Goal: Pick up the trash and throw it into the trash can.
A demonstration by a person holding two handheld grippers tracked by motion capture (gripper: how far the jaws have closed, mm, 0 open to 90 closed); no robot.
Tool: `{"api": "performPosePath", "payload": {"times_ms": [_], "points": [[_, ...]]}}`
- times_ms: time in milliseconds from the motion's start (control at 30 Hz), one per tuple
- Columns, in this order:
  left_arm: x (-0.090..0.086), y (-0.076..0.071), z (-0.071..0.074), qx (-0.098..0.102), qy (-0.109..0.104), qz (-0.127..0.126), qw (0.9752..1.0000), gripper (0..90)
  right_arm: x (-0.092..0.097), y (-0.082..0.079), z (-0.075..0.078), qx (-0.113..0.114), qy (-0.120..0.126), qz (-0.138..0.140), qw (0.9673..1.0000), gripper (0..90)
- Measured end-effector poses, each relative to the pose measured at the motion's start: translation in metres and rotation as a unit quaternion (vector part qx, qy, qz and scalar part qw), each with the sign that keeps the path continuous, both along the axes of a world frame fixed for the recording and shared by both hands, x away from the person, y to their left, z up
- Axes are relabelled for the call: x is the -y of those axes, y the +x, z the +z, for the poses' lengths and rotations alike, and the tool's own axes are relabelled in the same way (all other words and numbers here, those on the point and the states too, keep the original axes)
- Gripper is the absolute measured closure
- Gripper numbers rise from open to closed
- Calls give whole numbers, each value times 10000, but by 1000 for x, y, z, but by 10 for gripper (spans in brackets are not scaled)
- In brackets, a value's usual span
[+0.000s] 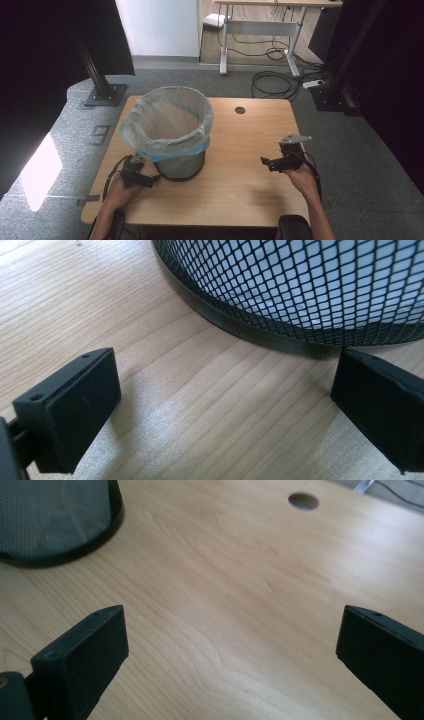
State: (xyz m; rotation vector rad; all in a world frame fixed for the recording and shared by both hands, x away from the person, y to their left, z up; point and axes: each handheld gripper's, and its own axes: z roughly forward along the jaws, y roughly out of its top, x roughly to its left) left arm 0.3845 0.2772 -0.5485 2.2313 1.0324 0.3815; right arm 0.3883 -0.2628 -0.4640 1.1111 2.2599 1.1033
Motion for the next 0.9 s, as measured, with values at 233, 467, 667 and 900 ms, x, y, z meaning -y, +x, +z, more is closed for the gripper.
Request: {"api": "performPosePath", "payload": {"times_ms": [233,467,667,900], "points": [[0,0,0,-6,17,-14,10000,0,-4,-1,-44,-227,-105,-53,9997,0],[0,0,0,-5,16,-13,10000,0,-21,0,-81,-590,-495,31,9970,8],[0,0,0,-6,16,-12,10000,0,-34,-2,-93,-474,-348,101,9982,0],[0,0,0,-6,18,-14,10000,0,-37,-3,-94,-434,-318,174,9984,0]]}}
